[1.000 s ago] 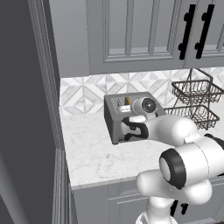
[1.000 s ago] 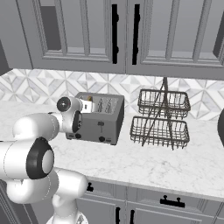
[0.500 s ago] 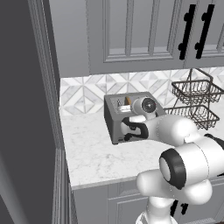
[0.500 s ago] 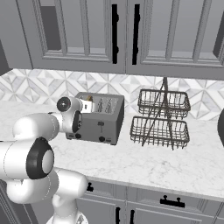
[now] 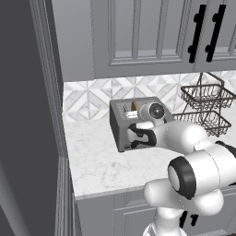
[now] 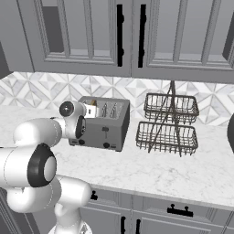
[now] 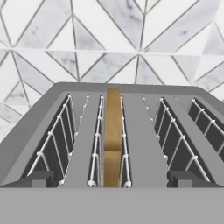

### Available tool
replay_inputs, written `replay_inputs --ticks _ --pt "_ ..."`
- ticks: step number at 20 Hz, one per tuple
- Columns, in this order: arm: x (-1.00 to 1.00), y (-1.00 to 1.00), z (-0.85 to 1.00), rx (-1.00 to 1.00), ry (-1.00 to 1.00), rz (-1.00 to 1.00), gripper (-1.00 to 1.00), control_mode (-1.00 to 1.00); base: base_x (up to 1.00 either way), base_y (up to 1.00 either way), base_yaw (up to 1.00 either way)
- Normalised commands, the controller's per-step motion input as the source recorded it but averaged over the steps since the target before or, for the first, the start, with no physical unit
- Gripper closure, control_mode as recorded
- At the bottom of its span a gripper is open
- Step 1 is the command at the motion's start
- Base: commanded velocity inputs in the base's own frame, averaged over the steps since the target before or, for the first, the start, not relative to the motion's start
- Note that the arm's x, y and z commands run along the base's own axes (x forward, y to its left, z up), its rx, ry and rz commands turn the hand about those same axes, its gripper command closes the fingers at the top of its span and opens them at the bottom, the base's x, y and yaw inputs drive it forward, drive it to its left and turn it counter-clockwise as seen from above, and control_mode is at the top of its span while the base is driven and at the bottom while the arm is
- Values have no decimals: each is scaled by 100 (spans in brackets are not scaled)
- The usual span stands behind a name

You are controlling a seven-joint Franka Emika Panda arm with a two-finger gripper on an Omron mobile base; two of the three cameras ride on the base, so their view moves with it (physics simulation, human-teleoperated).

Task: Start the toaster. Once the lever pops up, take the bread to the plate on the dining counter.

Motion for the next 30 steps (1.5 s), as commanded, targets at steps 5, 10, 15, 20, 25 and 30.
replay_inputs --ticks 5,10,15,20,25,30 --pt "0 0 0 0 0 0 -100 -100 0 0 0" --pt "0 0 0 0 0 0 -100 -100 0 0 0" --pt "0 0 0 0 0 0 -100 -100 0 0 0" --pt "0 0 0 0 0 0 -100 -100 0 0 0" --pt "14 0 0 0 0 0 -100 -100 0 0 0" --pt "21 0 0 0 0 0 -100 -100 0 0 0"
